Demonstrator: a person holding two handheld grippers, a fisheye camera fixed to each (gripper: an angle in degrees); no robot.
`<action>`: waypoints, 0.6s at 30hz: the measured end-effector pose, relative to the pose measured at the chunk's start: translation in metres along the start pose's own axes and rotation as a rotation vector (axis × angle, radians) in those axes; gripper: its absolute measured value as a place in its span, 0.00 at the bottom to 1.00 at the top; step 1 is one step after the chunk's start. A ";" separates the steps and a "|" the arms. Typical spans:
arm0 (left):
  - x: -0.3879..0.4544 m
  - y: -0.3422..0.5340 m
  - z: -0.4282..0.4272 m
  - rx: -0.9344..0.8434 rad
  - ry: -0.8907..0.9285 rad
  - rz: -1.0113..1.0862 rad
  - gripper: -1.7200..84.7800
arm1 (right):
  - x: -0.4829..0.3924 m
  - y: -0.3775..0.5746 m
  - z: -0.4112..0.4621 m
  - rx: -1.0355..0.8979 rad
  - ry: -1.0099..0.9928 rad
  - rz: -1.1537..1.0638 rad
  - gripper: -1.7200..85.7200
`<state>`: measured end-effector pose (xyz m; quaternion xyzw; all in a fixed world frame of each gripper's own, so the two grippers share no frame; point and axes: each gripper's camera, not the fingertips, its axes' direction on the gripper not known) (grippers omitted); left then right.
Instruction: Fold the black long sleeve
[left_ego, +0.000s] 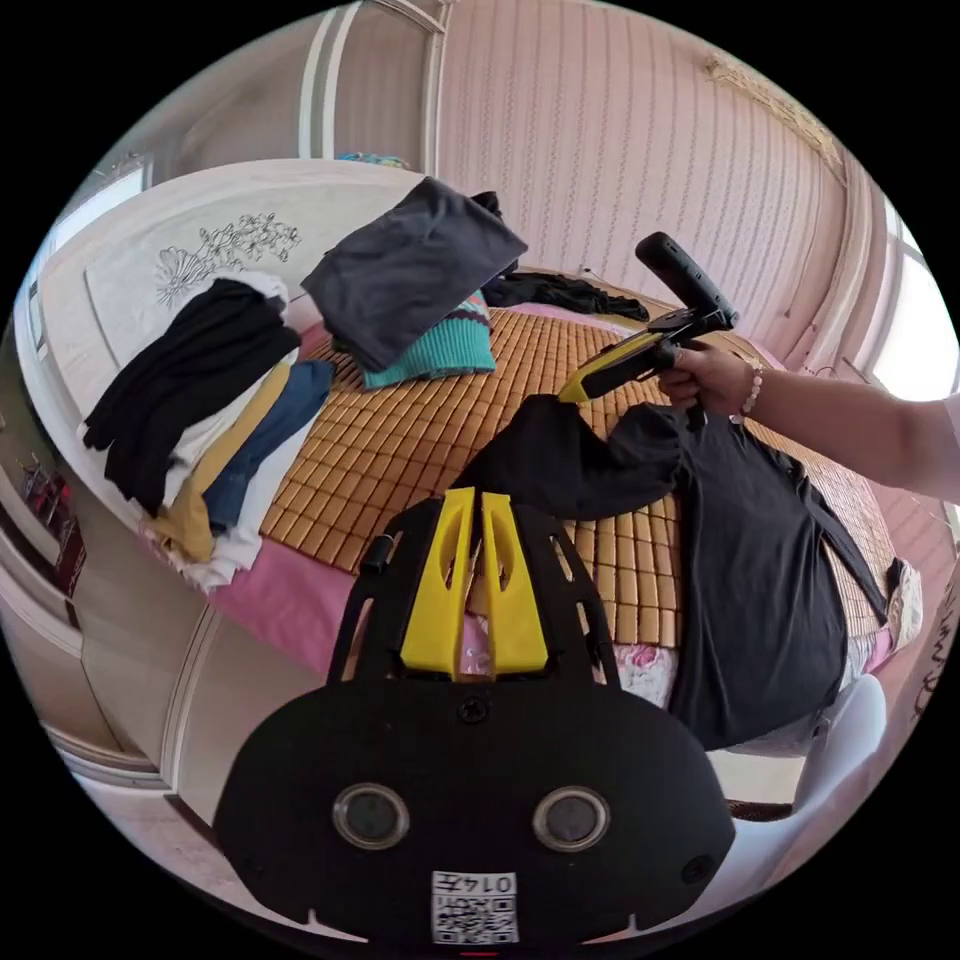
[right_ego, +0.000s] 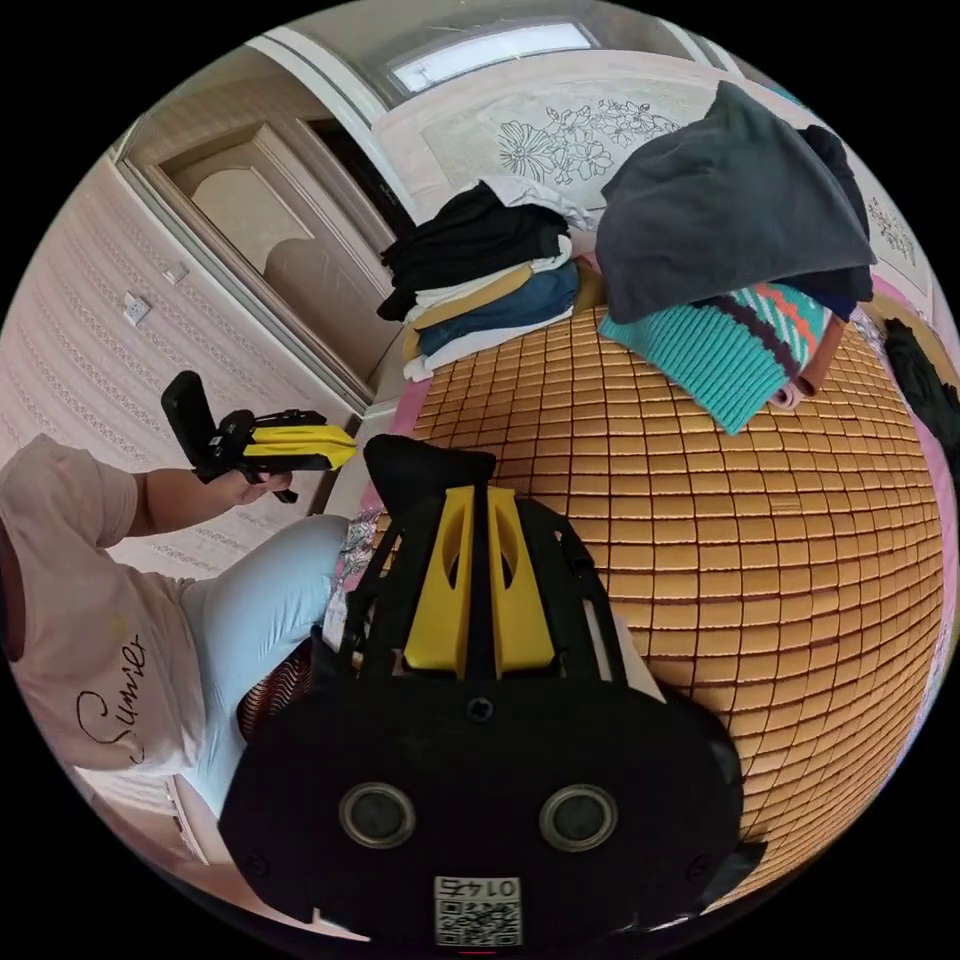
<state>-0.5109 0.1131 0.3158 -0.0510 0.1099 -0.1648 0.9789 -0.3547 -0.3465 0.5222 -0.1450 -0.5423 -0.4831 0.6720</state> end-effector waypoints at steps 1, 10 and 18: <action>-0.009 0.011 -0.003 -0.029 0.012 -0.015 0.05 | 0.001 0.000 0.001 -0.004 0.016 0.010 0.06; -0.079 -0.009 0.024 -0.058 -0.030 -0.087 0.08 | 0.053 0.016 0.007 -0.141 0.380 0.337 0.10; -0.055 -0.016 0.086 -0.248 0.074 0.067 0.09 | 0.070 0.009 0.047 -0.233 0.460 0.407 0.01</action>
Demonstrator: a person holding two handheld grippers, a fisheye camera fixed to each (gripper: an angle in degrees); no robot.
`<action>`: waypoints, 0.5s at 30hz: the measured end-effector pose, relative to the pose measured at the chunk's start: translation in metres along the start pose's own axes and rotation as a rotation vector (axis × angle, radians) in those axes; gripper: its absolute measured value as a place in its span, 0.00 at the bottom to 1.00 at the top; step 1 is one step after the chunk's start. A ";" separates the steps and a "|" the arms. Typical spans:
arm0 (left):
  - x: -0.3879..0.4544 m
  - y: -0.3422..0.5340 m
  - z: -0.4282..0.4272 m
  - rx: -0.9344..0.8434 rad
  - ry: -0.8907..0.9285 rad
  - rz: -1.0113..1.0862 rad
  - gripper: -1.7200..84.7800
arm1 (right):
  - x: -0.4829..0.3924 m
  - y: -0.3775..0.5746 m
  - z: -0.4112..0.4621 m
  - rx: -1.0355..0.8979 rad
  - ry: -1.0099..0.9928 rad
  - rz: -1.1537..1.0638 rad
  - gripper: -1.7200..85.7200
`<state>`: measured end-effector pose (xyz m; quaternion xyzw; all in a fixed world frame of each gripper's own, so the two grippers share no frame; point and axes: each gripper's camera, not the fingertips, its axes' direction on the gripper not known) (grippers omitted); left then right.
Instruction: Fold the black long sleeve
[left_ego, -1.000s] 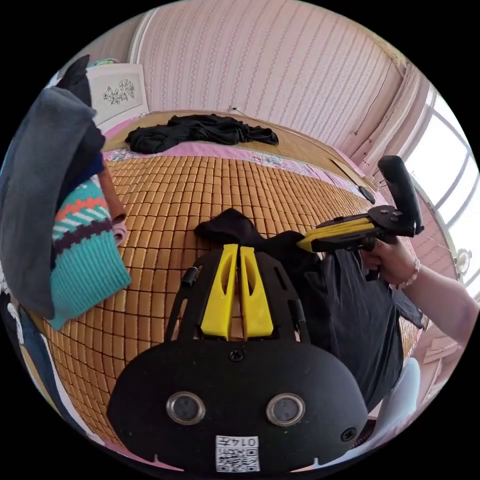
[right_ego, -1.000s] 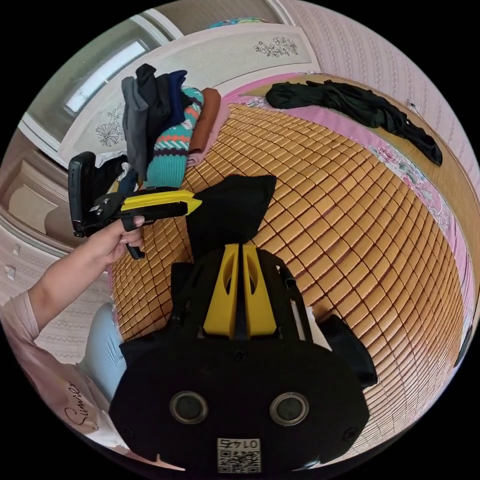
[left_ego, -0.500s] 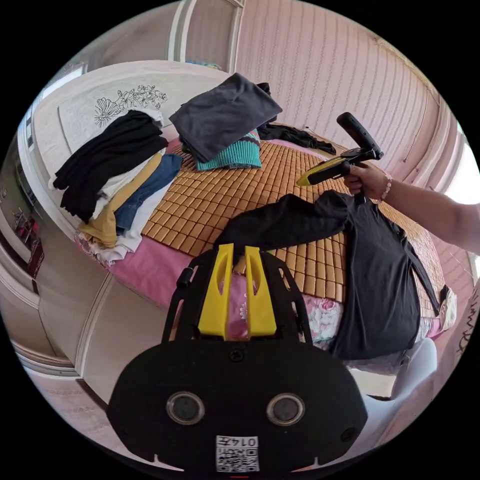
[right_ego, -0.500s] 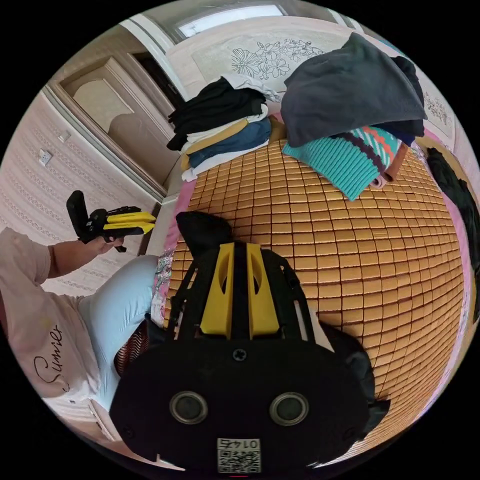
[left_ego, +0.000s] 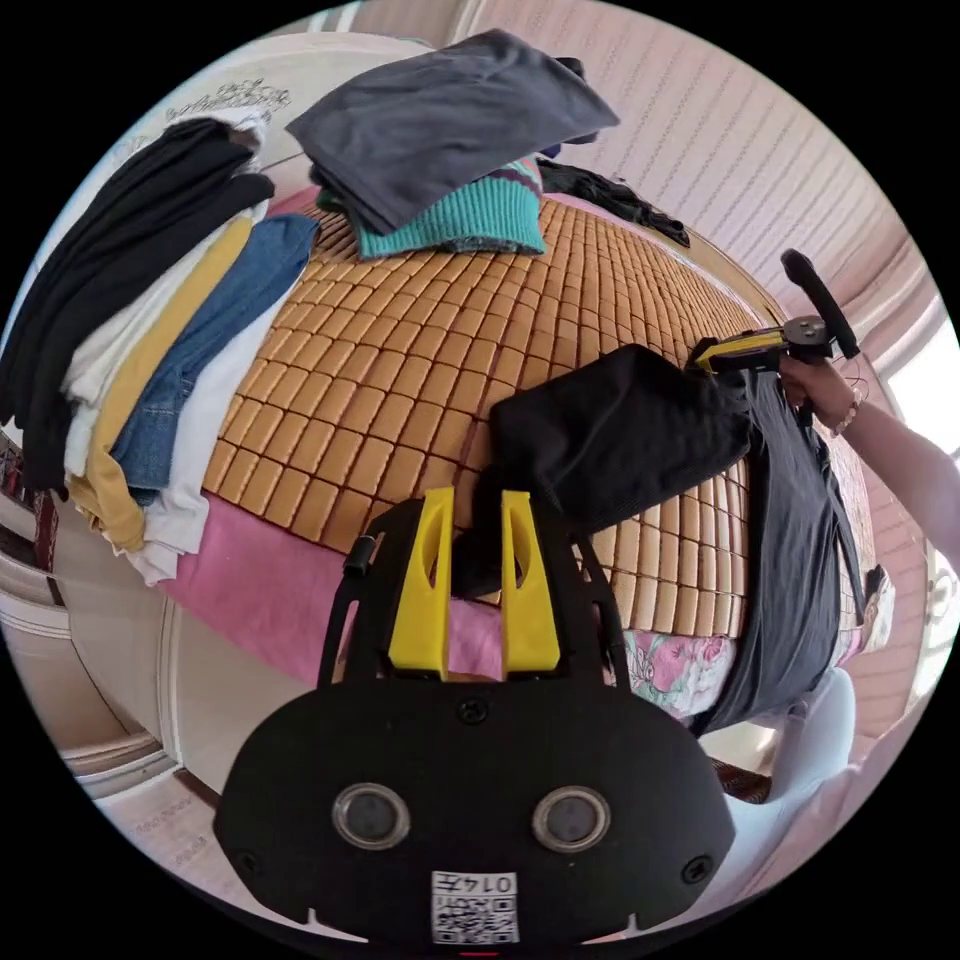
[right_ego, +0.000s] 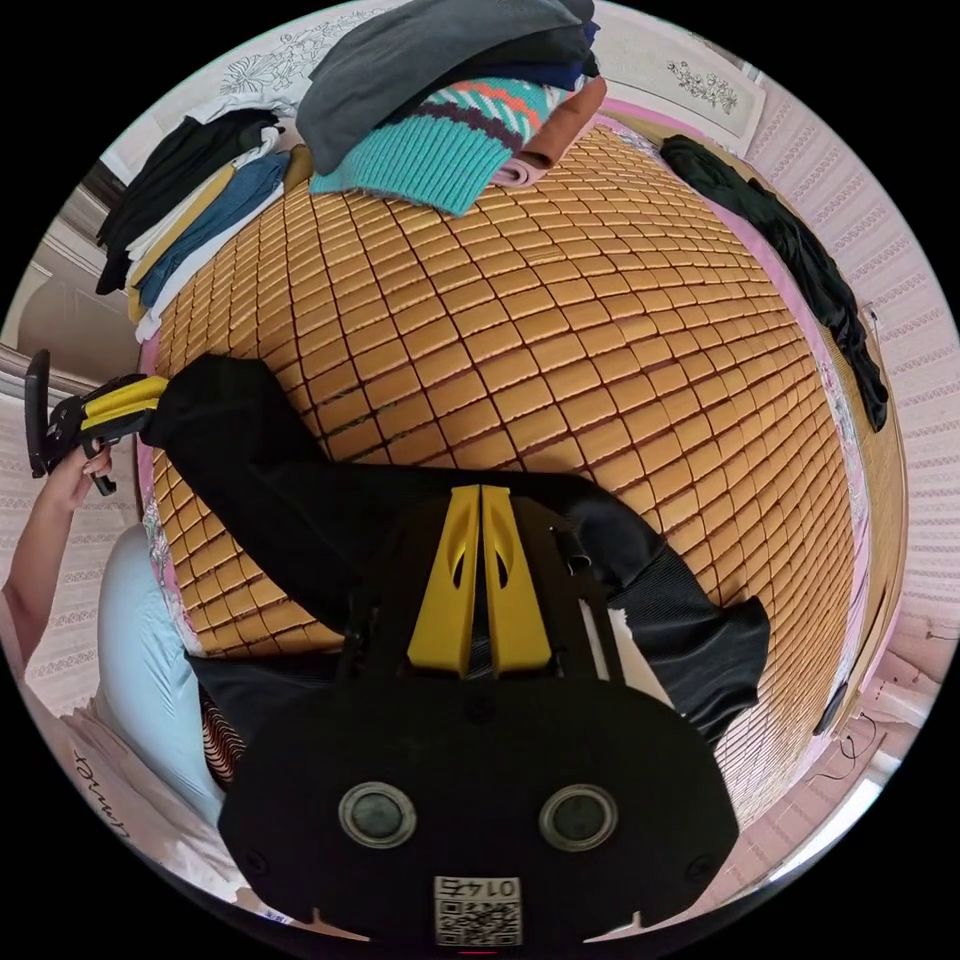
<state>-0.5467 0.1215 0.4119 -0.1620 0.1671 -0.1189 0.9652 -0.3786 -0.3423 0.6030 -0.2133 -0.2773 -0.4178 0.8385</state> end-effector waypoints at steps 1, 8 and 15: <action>0.003 0.001 0.000 -0.013 -0.009 0.031 0.07 | 0.000 -0.001 0.001 -0.001 -0.004 0.000 0.01; 0.025 0.022 -0.049 0.204 -0.080 0.128 0.01 | -0.003 -0.005 -0.003 0.066 -0.064 0.010 0.04; 0.096 0.058 -0.058 0.175 -0.032 0.370 0.04 | 0.008 -0.003 0.008 0.040 -0.094 0.064 0.06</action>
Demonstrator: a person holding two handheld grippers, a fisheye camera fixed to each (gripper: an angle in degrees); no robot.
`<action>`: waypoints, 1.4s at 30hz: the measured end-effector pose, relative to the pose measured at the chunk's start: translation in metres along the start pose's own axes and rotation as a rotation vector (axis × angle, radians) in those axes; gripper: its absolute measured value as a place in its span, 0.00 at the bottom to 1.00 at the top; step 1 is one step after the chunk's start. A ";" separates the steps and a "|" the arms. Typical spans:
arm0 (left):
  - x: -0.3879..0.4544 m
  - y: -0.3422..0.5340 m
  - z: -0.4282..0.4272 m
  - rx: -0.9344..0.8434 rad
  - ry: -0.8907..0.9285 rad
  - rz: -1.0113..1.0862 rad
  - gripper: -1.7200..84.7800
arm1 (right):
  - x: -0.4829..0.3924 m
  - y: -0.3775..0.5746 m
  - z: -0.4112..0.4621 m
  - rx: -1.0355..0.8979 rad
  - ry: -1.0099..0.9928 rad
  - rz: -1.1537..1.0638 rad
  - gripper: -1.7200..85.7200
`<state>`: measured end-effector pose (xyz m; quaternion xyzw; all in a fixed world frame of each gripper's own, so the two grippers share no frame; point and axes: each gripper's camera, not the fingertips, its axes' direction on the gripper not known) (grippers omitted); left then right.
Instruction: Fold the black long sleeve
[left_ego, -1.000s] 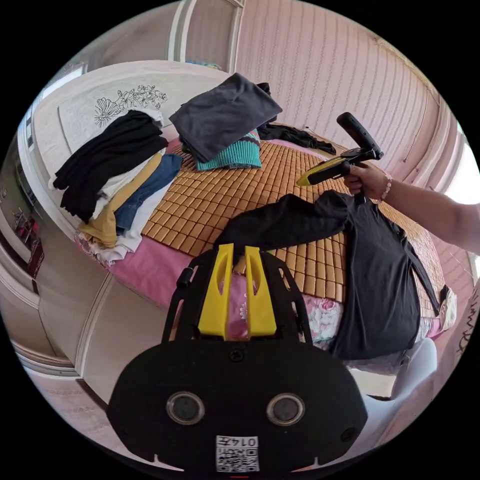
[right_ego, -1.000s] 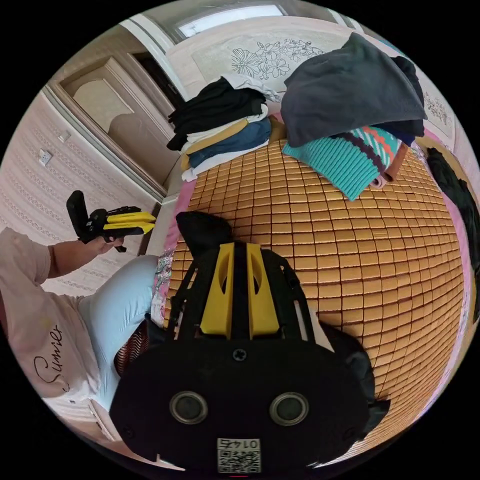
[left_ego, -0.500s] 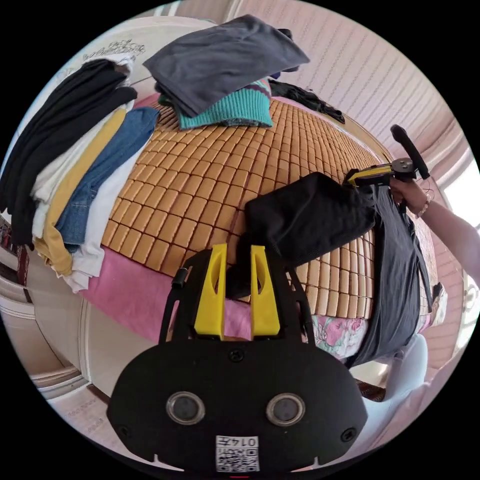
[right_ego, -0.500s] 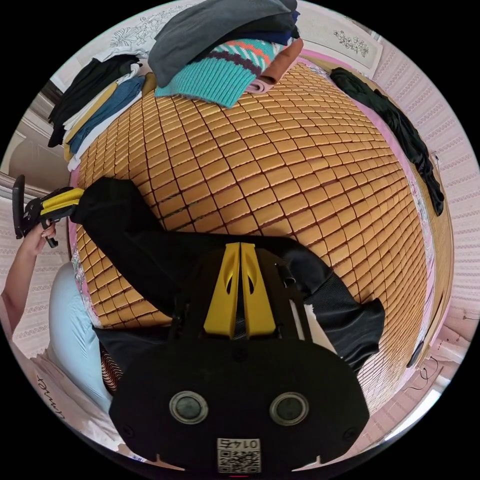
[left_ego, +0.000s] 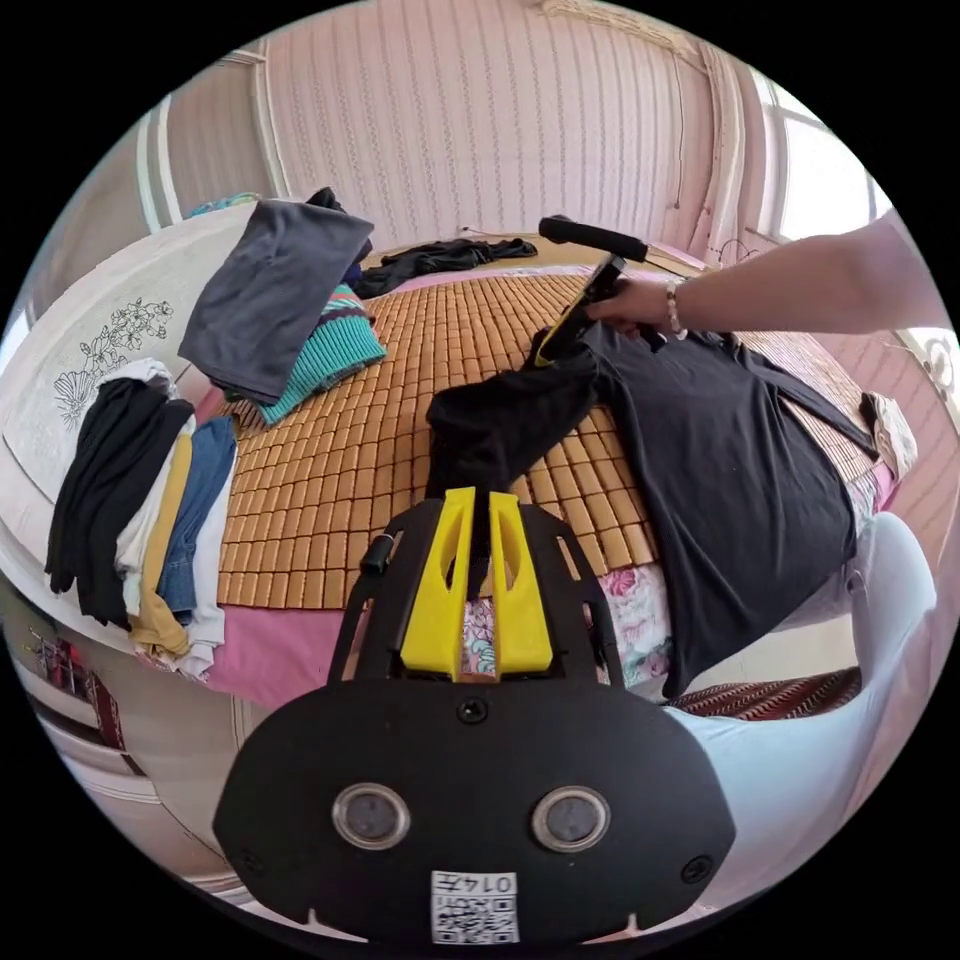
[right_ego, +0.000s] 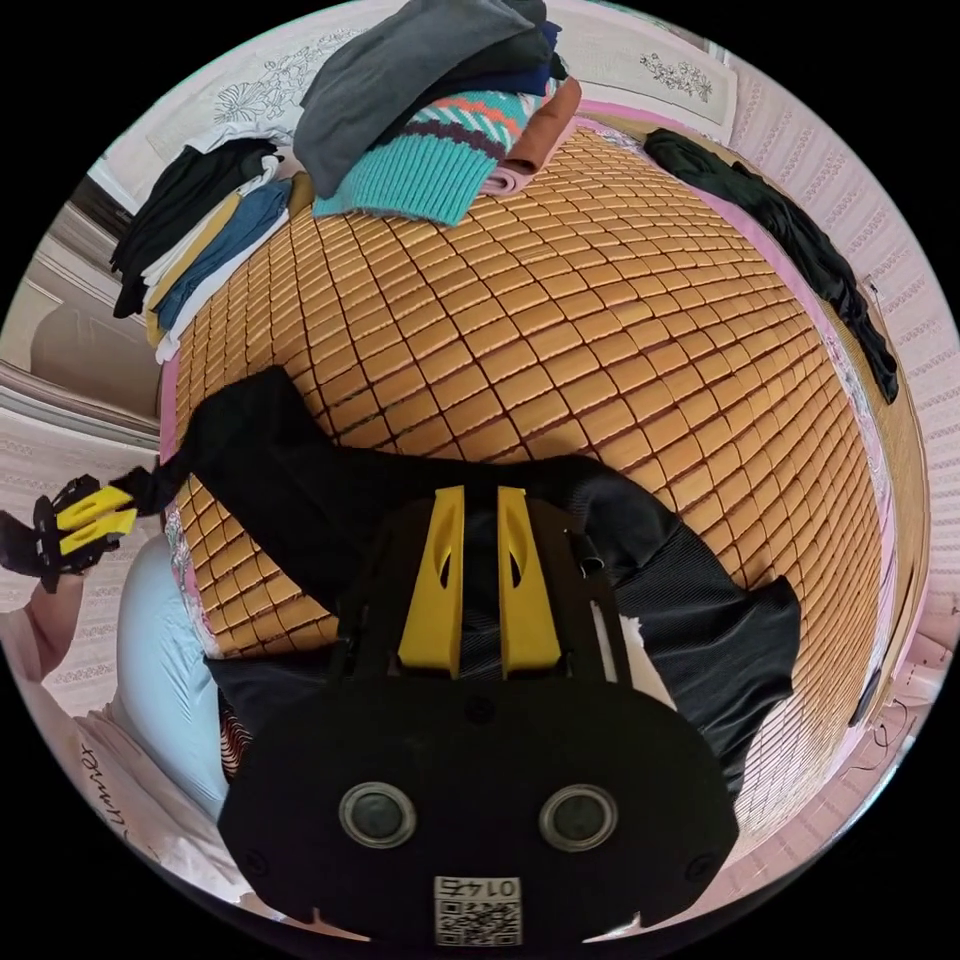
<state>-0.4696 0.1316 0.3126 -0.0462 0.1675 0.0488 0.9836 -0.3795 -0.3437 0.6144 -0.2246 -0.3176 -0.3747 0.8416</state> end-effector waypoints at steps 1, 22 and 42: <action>-0.001 0.003 -0.001 -0.018 0.003 -0.017 0.06 | 0.001 0.001 0.000 0.006 -0.005 0.006 0.04; 0.027 -0.017 0.034 -0.142 0.133 0.041 0.05 | 0.009 0.017 -0.016 -0.001 0.018 -0.010 0.02; -0.218 0.017 0.042 -0.238 0.025 -0.631 0.05 | 0.040 0.048 -0.044 0.054 0.014 0.074 0.03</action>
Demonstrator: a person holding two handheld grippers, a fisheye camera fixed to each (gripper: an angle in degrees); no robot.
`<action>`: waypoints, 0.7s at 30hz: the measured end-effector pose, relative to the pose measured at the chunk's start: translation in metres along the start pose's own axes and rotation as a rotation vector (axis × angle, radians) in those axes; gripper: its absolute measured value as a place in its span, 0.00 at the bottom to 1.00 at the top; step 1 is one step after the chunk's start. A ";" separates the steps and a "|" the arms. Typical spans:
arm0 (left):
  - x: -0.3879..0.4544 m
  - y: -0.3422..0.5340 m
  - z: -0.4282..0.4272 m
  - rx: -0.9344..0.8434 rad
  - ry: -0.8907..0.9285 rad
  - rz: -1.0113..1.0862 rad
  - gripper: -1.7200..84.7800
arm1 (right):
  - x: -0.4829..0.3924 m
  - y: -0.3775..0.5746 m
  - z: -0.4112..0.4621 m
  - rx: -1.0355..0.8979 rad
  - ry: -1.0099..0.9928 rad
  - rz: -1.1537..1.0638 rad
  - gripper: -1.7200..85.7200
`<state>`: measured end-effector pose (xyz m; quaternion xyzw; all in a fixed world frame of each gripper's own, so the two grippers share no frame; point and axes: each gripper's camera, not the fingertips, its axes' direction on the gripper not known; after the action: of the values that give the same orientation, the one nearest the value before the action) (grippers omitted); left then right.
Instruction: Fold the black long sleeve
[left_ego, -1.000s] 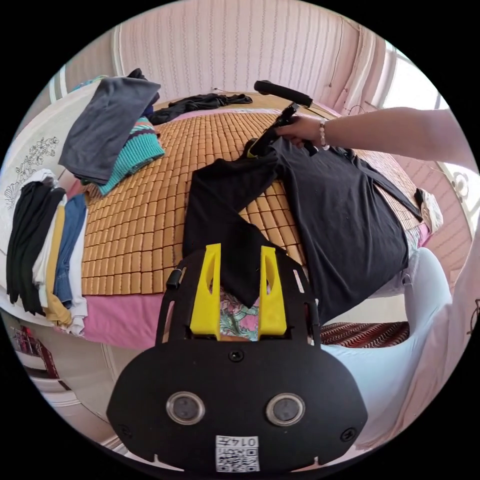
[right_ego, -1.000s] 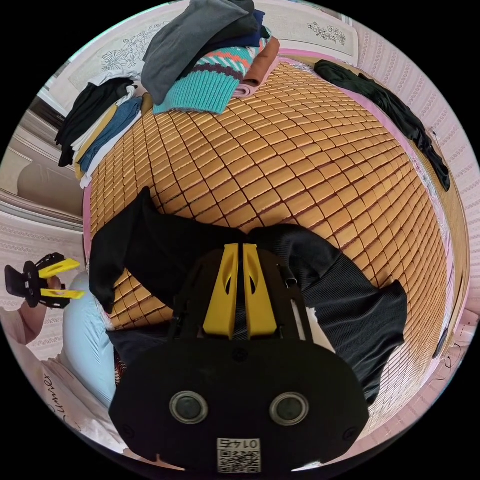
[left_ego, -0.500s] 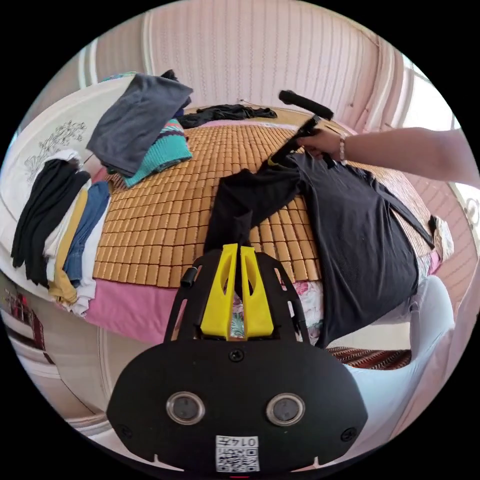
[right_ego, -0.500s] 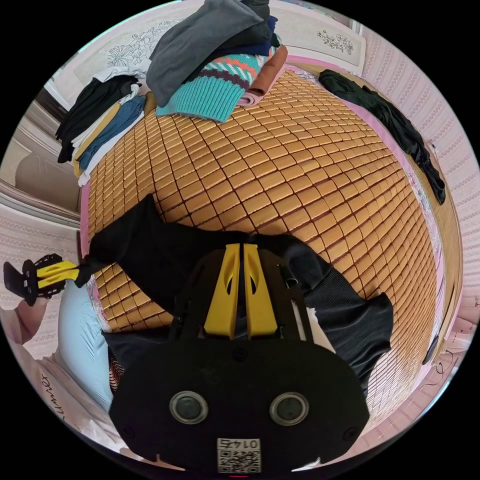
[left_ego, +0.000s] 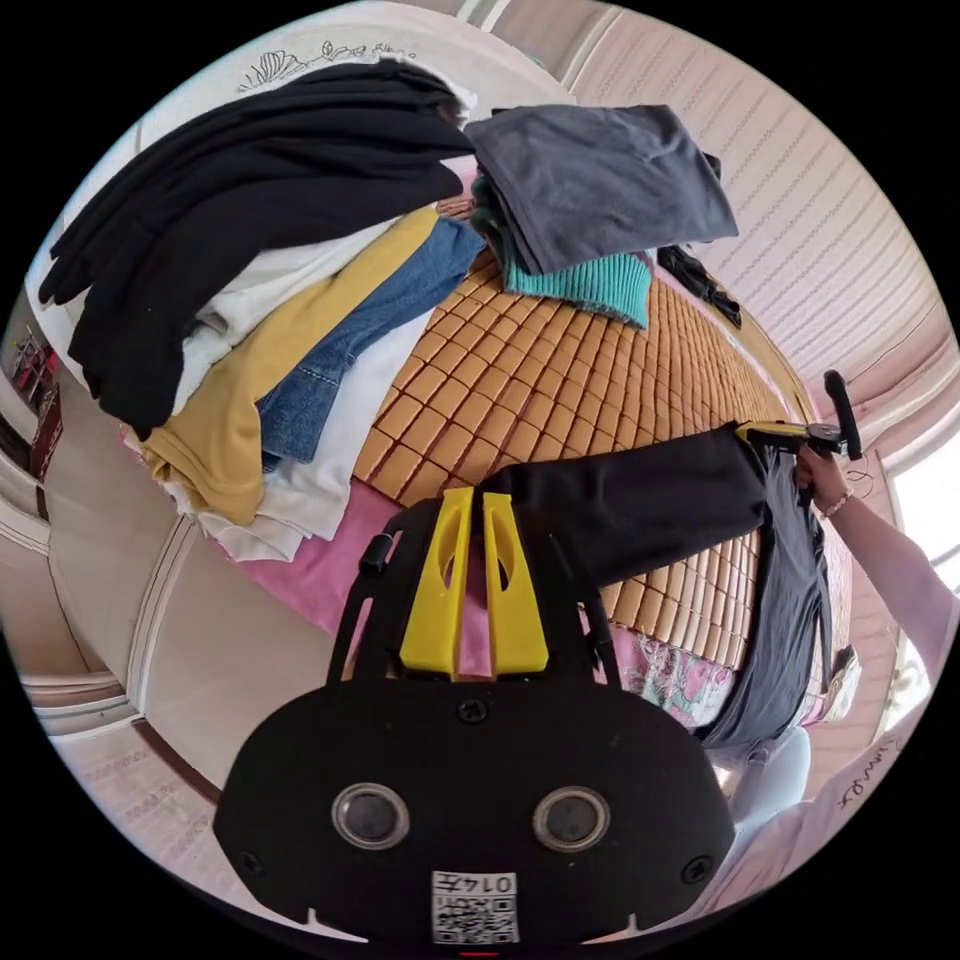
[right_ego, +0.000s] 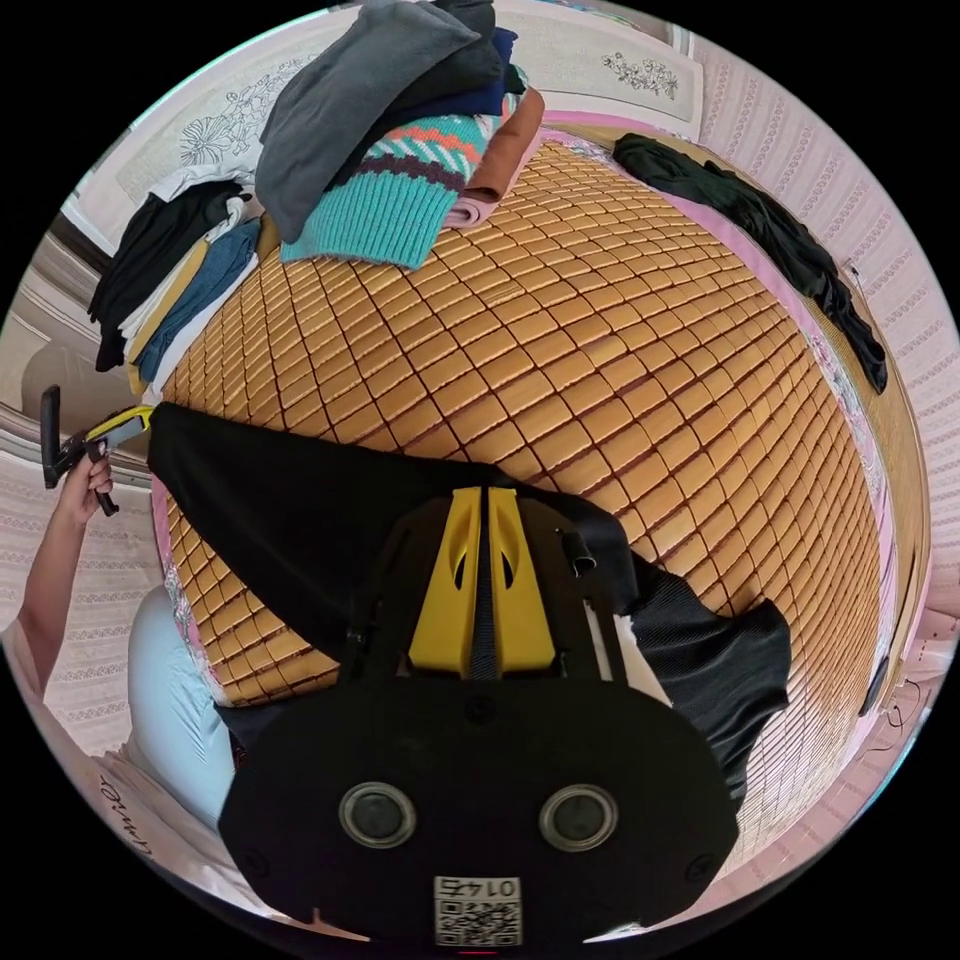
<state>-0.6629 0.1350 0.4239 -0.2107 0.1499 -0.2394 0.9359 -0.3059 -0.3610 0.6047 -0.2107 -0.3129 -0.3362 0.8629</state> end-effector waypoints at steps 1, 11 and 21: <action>0.002 0.000 0.001 -0.005 -0.041 0.012 0.07 | 0.003 0.002 -0.001 0.002 -0.010 0.013 0.03; 0.033 0.015 -0.061 0.169 -0.023 0.173 0.10 | 0.079 0.086 -0.084 0.234 -0.127 0.175 0.10; 0.216 -0.052 -0.014 0.126 0.260 0.660 0.10 | 0.213 0.231 -0.105 -0.002 0.210 0.458 0.14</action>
<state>-0.5063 -0.0217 0.3974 -0.0606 0.3126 0.0420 0.9470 0.0233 -0.3583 0.6397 -0.2411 -0.1653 -0.1521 0.9441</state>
